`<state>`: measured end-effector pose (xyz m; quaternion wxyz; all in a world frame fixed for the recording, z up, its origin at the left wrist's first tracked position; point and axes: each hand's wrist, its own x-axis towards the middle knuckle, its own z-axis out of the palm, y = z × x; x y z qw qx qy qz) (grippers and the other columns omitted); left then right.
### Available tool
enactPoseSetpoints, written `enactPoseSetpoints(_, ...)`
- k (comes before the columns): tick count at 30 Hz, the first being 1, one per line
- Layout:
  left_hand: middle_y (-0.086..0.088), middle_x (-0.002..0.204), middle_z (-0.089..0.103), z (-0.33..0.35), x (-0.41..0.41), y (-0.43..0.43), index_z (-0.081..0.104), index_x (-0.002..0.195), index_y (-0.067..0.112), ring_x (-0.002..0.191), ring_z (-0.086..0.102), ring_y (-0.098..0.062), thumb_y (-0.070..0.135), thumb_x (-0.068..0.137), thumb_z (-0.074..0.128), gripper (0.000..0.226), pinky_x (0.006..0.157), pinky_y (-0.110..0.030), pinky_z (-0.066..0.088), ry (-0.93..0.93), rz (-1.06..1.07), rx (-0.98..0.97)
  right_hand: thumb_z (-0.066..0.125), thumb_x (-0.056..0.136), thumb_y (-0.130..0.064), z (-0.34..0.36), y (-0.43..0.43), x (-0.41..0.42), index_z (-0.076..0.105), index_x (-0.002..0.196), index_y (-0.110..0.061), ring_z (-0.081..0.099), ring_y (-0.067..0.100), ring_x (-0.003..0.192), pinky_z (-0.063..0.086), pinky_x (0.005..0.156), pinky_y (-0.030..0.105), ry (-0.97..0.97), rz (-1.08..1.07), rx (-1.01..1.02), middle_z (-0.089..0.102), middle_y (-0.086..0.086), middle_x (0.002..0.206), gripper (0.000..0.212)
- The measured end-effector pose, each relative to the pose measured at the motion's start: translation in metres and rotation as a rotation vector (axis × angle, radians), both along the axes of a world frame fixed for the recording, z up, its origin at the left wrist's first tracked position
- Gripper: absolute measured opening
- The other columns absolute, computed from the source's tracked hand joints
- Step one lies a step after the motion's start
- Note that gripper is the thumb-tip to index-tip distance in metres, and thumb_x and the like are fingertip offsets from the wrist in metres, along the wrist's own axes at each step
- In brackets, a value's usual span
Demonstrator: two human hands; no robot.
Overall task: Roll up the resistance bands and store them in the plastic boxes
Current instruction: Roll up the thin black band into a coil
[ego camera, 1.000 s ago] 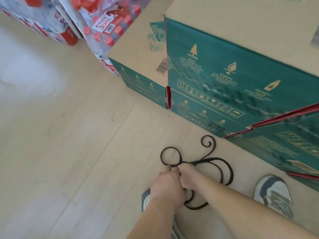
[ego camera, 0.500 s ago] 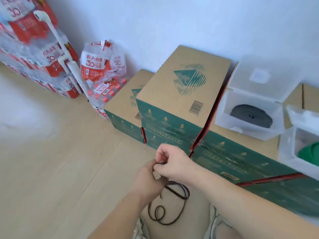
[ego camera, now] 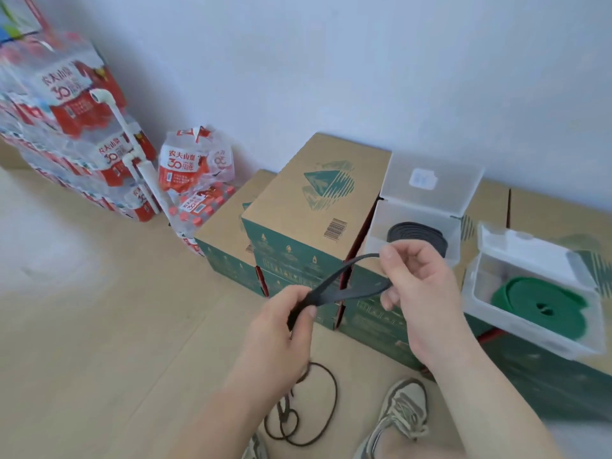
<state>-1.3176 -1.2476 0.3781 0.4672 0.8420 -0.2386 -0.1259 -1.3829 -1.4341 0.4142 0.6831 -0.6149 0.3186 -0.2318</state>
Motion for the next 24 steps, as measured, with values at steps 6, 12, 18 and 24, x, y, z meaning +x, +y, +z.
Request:
enactPoseSetpoints(6, 0.018, 0.082, 0.063, -0.002, 0.016, -0.015, 0.068, 0.113, 0.041, 0.083, 0.061, -0.001, 0.019, 0.102, 0.058, 0.026, 0.068, -0.008, 0.042, -0.097, 0.039, 0.018, 0.059, 0.096, -0.058, -0.022, 0.008, 0.017, 0.070, 0.115, -0.028, 0.075, 0.019, 0.072, 0.065, 0.080, 0.045, 0.372, 0.268, 0.079, 0.075, -0.008, 0.107, 0.037)
enactPoseSetpoints(12, 0.024, 0.100, 0.072, 0.000, 0.042, -0.027, 0.071, 0.119, 0.038, 0.095, 0.066, 0.006, 0.017, 0.091, 0.073, 0.035, 0.078, -0.010, 0.049, -0.124, 0.056, 0.028, 0.059, 0.103, -0.036, -0.035, 0.023, 0.039, 0.080, 0.096, -0.017, 0.076, 0.023, 0.092, 0.062, 0.079, 0.039, 0.176, 0.452, 0.099, 0.081, 0.003, 0.093, 0.029)
enactPoseSetpoints(18, 0.011, 0.082, 0.075, 0.004, 0.053, -0.029, 0.068, 0.119, 0.034, 0.075, 0.071, -0.004, 0.009, 0.081, 0.085, 0.048, 0.066, -0.013, 0.053, 0.243, 0.073, -0.155, 0.060, 0.103, -0.028, -0.053, 0.016, 0.051, 0.077, 0.092, -0.010, 0.066, 0.021, 0.079, 0.060, 0.084, 0.047, 0.109, 0.438, 0.191, 0.068, 0.015, 0.084, 0.027)
enactPoseSetpoints(24, 0.001, 0.083, 0.078, 0.007, 0.053, -0.032, 0.057, 0.132, 0.038, 0.083, 0.075, -0.020, 0.005, 0.078, 0.086, 0.069, 0.081, -0.033, 0.062, 0.330, 0.086, -0.225, 0.055, 0.106, -0.025, -0.051, 0.011, 0.052, 0.075, 0.102, -0.001, 0.069, 0.026, 0.088, 0.060, 0.093, 0.049, 0.054, 0.506, 0.220, 0.073, 0.029, 0.102, 0.031)
